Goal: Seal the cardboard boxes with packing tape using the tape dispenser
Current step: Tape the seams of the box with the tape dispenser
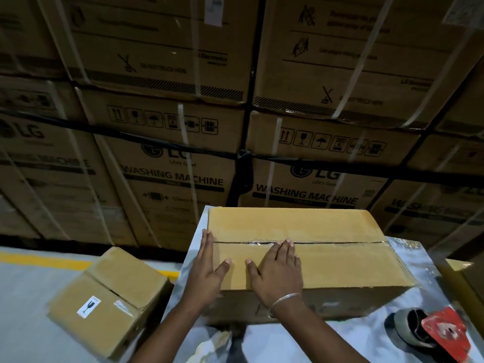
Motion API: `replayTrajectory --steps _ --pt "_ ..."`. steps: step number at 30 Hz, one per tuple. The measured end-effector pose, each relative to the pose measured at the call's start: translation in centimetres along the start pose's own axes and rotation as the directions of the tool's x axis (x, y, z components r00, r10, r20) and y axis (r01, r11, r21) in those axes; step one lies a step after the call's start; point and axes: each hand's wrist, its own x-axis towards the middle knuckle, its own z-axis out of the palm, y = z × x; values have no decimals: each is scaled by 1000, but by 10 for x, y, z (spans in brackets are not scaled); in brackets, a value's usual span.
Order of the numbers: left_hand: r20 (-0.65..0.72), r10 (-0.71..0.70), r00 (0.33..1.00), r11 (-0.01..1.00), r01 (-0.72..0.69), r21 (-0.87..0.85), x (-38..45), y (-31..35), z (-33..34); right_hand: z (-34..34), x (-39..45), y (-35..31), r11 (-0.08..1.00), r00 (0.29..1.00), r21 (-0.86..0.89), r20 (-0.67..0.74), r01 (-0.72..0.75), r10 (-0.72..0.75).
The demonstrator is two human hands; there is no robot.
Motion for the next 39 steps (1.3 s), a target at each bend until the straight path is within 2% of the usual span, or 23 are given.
replayTrajectory --steps 2,4,9,11,15,17,19,21,26,30,34,37,39 --pt "-22 -75 997 938 64 -340 0 -3 -1 4 -3 -13 1000 1000 3 -8 28 -28" --pt "-45 -147 988 831 99 -547 -3 -7 -1 8 -5 -22 998 997 -1 -33 65 -65" --pt "-15 -204 979 684 131 -718 -18 -13 6 14 -7 -21 986 982 -14 -90 164 -164" --pt "-14 -207 978 662 130 -738 -20 -13 6 15 -7 -20 965 959 -31 -104 261 -263" --pt "-4 -156 988 736 114 -668 -27 -21 -3 9 -7 -19 905 902 6 -81 426 -424" --pt "-42 -181 983 753 111 -648 -32 -23 -6 0 -5 -18 839 840 42 -41 543 -541" --pt "-102 -145 984 763 46 -644 -42 -31 -8 -9 1 -18 762 761 -5 20 648 -648" --pt "-132 -124 984 776 13 -631 -52 -41 -9 -12 9 -20 712 715 -65 46 699 -698" --pt "-167 -157 973 833 40 -551 -64 -57 -10 -5 14 -29 685 687 -66 116 726 -717" --pt "-150 -176 973 850 74 -521 -57 -58 -14 -1 15 -29 689 693 -72 75 721 -717" --pt "-159 -149 976 849 44 -527 -53 -57 -14 -1 17 -29 688 688 -43 83 725 -721" --pt "-114 -139 984 828 53 -558 -53 -60 -15 -1 20 -29 693 691 -8 80 721 -718" --pt "-76 -116 990 858 62 -510 -53 -61 -22 -2 20 -28 699 696 12 75 715 -714"
